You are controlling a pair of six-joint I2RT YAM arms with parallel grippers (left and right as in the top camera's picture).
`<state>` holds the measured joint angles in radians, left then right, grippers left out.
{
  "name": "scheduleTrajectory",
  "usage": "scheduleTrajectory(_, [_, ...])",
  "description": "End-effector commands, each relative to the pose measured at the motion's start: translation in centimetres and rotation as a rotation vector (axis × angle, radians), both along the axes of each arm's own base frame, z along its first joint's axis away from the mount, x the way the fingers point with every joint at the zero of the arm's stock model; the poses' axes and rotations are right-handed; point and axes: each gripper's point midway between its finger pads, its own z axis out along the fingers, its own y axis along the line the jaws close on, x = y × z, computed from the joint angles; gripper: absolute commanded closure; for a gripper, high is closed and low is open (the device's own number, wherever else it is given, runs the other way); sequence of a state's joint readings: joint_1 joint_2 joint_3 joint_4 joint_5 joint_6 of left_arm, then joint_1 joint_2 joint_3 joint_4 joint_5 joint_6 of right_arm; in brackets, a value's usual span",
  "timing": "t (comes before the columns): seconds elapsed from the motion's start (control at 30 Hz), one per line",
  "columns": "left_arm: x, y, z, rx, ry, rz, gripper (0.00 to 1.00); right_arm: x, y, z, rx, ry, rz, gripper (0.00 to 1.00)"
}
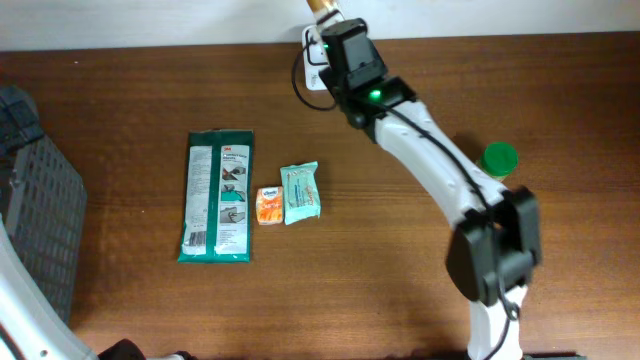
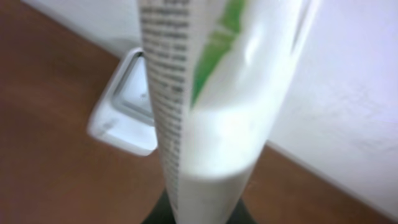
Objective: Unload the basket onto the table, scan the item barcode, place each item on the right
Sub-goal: 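Hold the white tube up to the scanner, then set the white tube down beside the green jar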
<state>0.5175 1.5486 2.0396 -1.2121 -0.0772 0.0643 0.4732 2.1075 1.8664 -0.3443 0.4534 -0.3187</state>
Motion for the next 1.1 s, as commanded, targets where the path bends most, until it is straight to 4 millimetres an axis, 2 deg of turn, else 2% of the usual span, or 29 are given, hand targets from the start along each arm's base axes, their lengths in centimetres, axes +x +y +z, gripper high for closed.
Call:
scheduleTrajectory(0.0, [-0.1, 0.0, 0.1, 0.007, 0.003, -0.008, 0.01, 2.7, -2.5, -0.3, -0.313, -0.105, -0.095, 0.96])
scheduleTrajectory(0.1, [-0.1, 0.0, 0.1, 0.007, 0.003, -0.008, 0.01, 5.4, -2.4, -4.3, -0.436, -0.132, -0.056, 0.96])
scheduleTrajectory(0.2, [-0.1, 0.0, 0.1, 0.007, 0.003, -0.008, 0.01, 6.3, -2.0, -7.5, -0.493, -0.126, -0.029, 0.96])
scheduleTrajectory(0.4, [-0.1, 0.0, 0.1, 0.007, 0.003, -0.008, 0.01, 6.2, -2.5, -7.6, -0.508, -0.121, -0.058, 0.96])
scheduleTrajectory(0.47, [-0.1, 0.0, 0.1, 0.007, 0.003, -0.008, 0.01, 6.1, -2.4, -6.3, -0.485, -0.139, -0.067, 0.96])
scheduleTrajectory(0.53, [-0.1, 0.0, 0.1, 0.007, 0.003, -0.008, 0.01, 5.3, -2.1, -4.0, -0.378, -0.139, -0.059, 0.96])
scheduleTrajectory(0.57, [-0.1, 0.0, 0.1, 0.007, 0.003, -0.008, 0.01, 4.3, -1.8, -2.2, -0.29, -0.117, -0.038, 0.96])
scheduleTrajectory(0.6, [-0.1, 0.0, 0.1, 0.007, 0.003, -0.008, 0.01, 2.6, -1.9, 0.6, -0.164, -0.096, -0.033, 0.96])
scheduleTrajectory(0.63, [-0.1, 0.0, 0.1, 0.007, 0.003, -0.008, 0.01, 1.7, -1.8, 1.8, -0.091, -0.079, -0.028, 0.96])
scheduleTrajectory(0.7, [-0.1, 0.0, 0.1, 0.007, 0.003, -0.008, 0.01, -3.0, -1.7, 5.0, 0.235, 0.069, 0.023, 0.96])
scheduleTrajectory(0.73, [-0.1, 0.0, 0.1, 0.007, 0.003, -0.008, 0.01, -4.7, -2.2, 5.4, 0.32, 0.139, 0.021, 0.96])
scheduleTrajectory(0.77, [-0.1, 0.0, 0.1, 0.007, 0.003, -0.008, 0.01, -8.4, -5.1, 5.9, 0.456, 0.284, -0.057, 0.96])
scheduleTrajectory(0.8, [-0.1, 0.0, 0.1, 0.007, 0.003, -0.008, 0.01, -11.1, -7.3, 4.6, 0.49, 0.422, -0.096, 0.96])
scheduleTrajectory(0.83, [-0.1, 0.0, 0.1, 0.007, 0.003, -0.008, 0.01, -13.0, -9.7, 2.5, 0.484, 0.548, -0.164, 0.96])
scheduleTrajectory(0.9, [-0.1, 0.0, 0.1, 0.007, 0.003, -0.008, 0.01, -16.0, -12.8, -2.6, 0.46, 0.755, -0.283, 0.96])
scheduleTrajectory(1.0, [-0.1, 0.0, 0.1, 0.007, 0.003, -0.008, 0.01, -18.2, -13.6, -9.6, 0.439, 0.886, -0.335, 0.96])
scheduleTrajectory(1.07, [-0.1, 0.0, 0.1, 0.007, 0.003, -0.008, 0.01, -19.1, -13.8, -12.2, 0.432, 0.912, -0.344, 0.96])
